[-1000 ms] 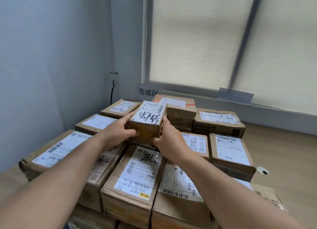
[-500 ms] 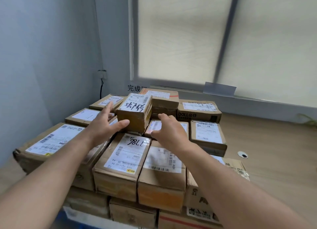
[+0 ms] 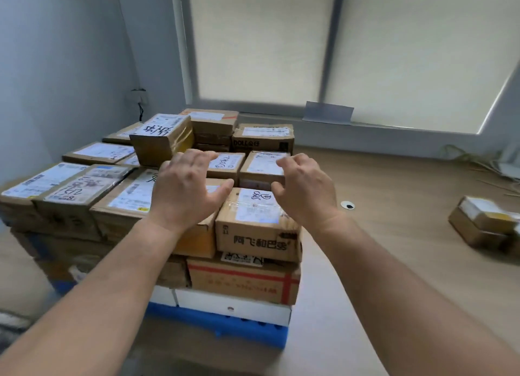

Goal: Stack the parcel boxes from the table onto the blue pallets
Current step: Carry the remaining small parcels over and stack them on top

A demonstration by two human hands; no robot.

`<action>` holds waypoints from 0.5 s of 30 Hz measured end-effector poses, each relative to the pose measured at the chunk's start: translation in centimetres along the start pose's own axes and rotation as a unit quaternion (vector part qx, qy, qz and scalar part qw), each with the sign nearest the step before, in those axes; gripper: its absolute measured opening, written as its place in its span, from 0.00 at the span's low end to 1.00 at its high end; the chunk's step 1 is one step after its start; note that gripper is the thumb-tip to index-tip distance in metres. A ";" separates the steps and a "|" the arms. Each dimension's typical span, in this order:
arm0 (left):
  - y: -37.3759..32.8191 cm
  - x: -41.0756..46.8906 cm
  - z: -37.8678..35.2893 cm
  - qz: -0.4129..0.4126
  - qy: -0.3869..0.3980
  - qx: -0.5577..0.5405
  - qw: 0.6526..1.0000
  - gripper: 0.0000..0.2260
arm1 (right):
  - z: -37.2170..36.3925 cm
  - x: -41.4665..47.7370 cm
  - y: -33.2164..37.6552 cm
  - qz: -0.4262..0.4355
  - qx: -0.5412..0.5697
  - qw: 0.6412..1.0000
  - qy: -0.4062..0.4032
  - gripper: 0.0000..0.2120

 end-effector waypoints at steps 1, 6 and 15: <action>-2.0 -0.9 -0.3 -0.002 0.005 -0.014 1.000 0.28 | 0.9 -1.4 -1.2 -0.003 -0.009 1.000 -0.006 0.18; -11.8 -5.3 -2.4 -0.014 0.032 -0.097 0.995 0.26 | 4.9 -9.1 -7.5 -0.022 -0.049 0.998 -0.027 0.18; -27.3 -13.5 -7.1 -0.028 0.088 -0.165 0.982 0.31 | 9.1 -22.0 -18.3 -0.108 -0.075 0.990 -0.053 0.19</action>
Point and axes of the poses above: each hand's wrist, its own x-axis towards the middle knuckle, its own z-axis out of the back of the hand, y = z × x, the point moved 5 cm from there along x, towards the middle knuckle, and after that the axes turned 13 degrees about z, right-handed, at the moved point
